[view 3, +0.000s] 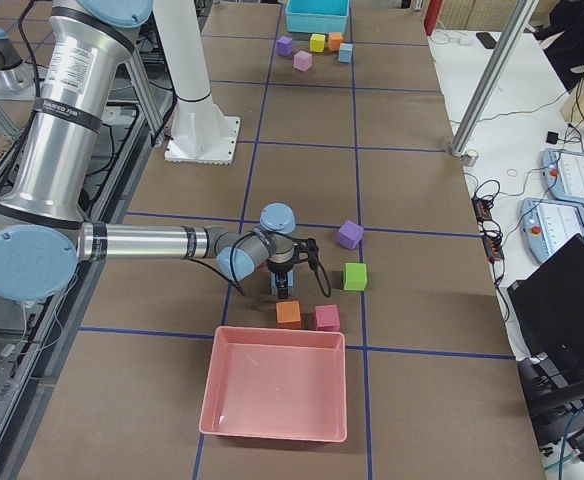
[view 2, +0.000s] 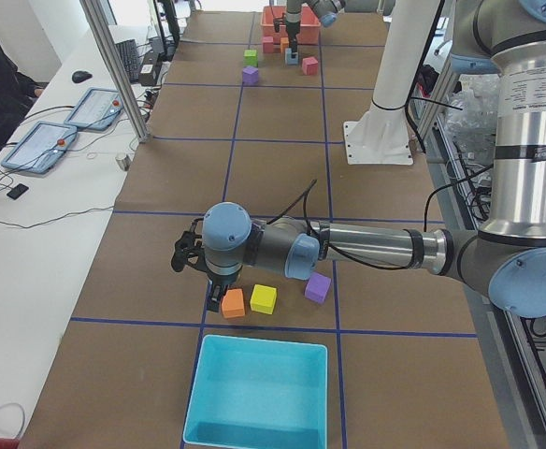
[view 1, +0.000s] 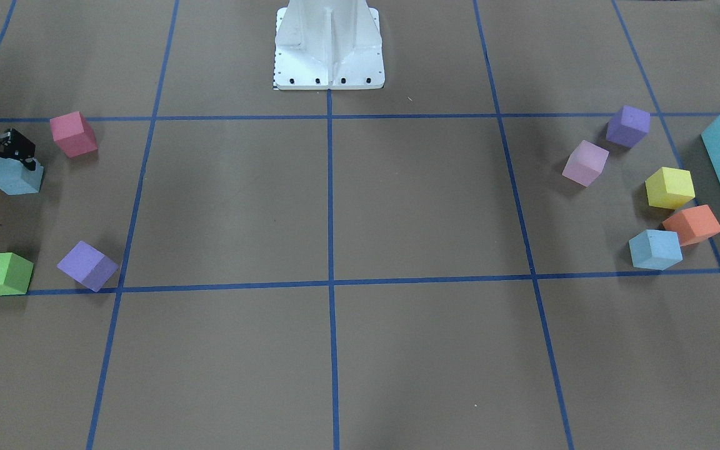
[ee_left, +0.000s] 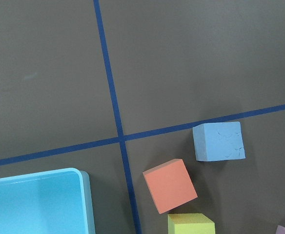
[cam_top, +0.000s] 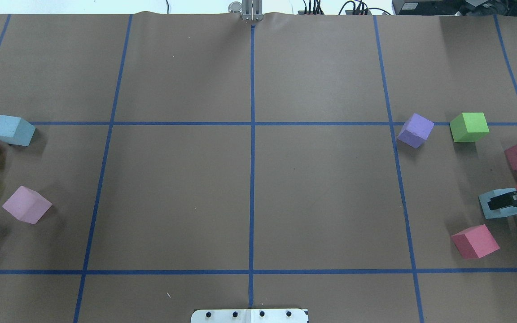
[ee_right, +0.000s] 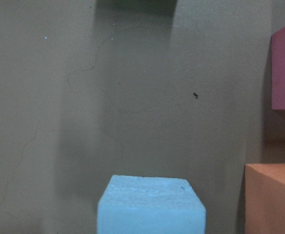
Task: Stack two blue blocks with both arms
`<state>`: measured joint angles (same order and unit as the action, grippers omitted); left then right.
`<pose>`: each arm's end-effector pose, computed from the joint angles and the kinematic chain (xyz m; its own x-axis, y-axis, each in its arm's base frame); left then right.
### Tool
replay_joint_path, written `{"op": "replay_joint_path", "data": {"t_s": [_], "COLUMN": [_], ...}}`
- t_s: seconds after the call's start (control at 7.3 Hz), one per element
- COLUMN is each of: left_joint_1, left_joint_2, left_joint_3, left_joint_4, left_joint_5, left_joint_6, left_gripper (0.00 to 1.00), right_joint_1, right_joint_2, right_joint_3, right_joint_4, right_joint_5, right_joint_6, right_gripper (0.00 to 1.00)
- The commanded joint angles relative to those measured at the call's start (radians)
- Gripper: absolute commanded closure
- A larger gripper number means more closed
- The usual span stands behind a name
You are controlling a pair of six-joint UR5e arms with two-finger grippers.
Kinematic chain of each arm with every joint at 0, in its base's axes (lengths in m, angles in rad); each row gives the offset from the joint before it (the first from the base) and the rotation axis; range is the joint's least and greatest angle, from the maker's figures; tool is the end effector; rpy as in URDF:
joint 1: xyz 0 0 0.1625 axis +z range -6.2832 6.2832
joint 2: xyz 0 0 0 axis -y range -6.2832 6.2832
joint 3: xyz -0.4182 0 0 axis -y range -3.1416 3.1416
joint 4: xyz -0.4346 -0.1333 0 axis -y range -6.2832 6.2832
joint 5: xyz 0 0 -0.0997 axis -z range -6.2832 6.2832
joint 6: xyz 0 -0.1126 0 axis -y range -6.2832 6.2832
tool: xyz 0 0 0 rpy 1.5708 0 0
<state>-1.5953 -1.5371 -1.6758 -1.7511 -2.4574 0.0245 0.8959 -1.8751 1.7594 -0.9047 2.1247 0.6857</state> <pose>-0.0591 -0.5324 0.5936 0.6370 0.2011 -0.7442 0.0081 0.9636 0.2673 -0.2180 -0.3910 0.6411 0.7181 -0.1562 0.6782 0.1005 0.9876 0.1209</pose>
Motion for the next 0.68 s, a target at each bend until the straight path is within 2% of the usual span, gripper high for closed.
{"op": "replay_joint_path", "data": {"t_s": [0.0,0.55], "left_joint_1": [0.000,0.002], "left_joint_2": [0.000,-0.002], "left_joint_3": [0.001,0.001], "left_joint_4": [-0.001,0.001], "left_joint_5": [0.000,0.000], "left_joint_6": [0.000,0.000], "left_gripper": [0.02,0.02], "right_joint_1": [-0.012,-0.052], "right_joint_2": [0.004,0.011], "right_joint_3": [-0.024,-0.041], "right_joint_4": [0.032,0.110], "right_joint_5": [-0.015,-0.037], "right_joint_6": [0.009,0.117], "right_gripper": [0.02,0.40]}}
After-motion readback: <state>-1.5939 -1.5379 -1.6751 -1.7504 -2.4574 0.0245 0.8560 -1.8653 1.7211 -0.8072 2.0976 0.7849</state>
